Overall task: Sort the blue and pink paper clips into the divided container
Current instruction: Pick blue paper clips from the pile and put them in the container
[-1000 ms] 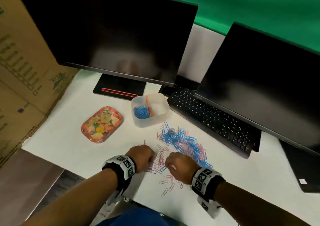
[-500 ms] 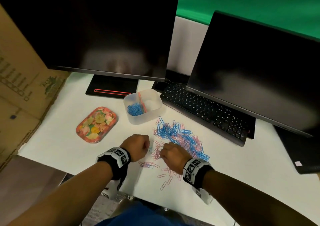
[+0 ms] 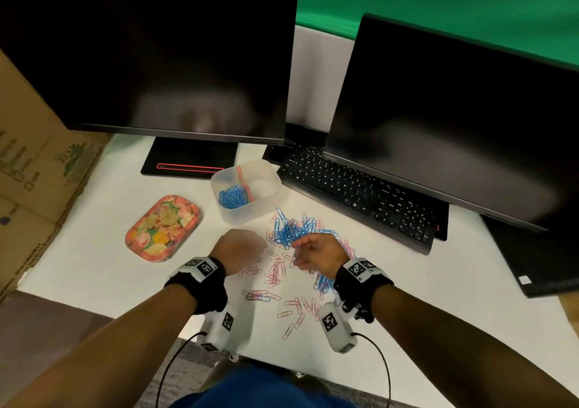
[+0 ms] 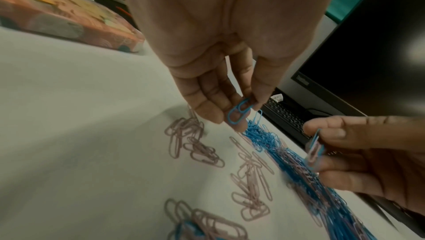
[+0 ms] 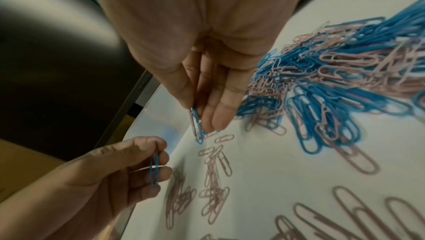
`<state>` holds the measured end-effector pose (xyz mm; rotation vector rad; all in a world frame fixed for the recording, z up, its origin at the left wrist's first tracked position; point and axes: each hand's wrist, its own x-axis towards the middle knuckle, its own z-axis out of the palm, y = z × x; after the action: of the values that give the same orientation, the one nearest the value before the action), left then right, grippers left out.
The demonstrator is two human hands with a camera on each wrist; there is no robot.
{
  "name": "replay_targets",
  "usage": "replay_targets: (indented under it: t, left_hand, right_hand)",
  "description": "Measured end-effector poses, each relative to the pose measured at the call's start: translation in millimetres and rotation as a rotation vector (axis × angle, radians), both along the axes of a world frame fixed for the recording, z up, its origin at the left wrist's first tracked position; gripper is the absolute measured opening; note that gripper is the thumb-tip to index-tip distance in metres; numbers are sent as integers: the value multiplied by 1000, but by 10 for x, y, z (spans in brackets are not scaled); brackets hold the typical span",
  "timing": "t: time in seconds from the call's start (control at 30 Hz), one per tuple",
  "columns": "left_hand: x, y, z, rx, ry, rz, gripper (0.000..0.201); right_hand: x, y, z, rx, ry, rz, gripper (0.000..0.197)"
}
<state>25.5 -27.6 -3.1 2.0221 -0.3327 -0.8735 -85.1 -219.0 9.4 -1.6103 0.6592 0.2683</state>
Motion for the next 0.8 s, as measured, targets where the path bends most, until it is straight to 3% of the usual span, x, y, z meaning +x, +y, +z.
replay_targets:
  t: [0.13, 0.23, 0.37, 0.5, 0.57, 0.63, 0.73, 0.8]
  left_hand:
    - [4, -6, -1, -7, 21, 25, 12]
    - [-16, 9, 7, -19, 27, 42, 12]
    - [-39, -3, 25, -51, 85, 87, 23]
    - [-112, -21, 77, -82, 221, 104, 10]
    - [-174, 21, 73, 12, 96, -61, 14]
    - [-260, 68, 60, 138, -100, -310, 1]
    - [-396, 105, -14, 282, -321, -658, 5]
    - [-454, 119, -77, 367, -440, -776, 11]
  right_hand:
    - [5, -62, -25, 11, 7, -91, 11]
    - [7, -102, -19, 4, 6, -116, 12]
    - [38, -132, 10, 144, -28, -169, 12]
    - [47, -127, 93, 312, -55, -306, 19]
    - [33, -120, 127, 375, -36, -352, 18]
    - [16, -112, 106, 374, 8, -366, 14]
    - [-28, -114, -4, 203, 68, -239, 6]
    - [-90, -103, -33, 48, 73, -106, 9]
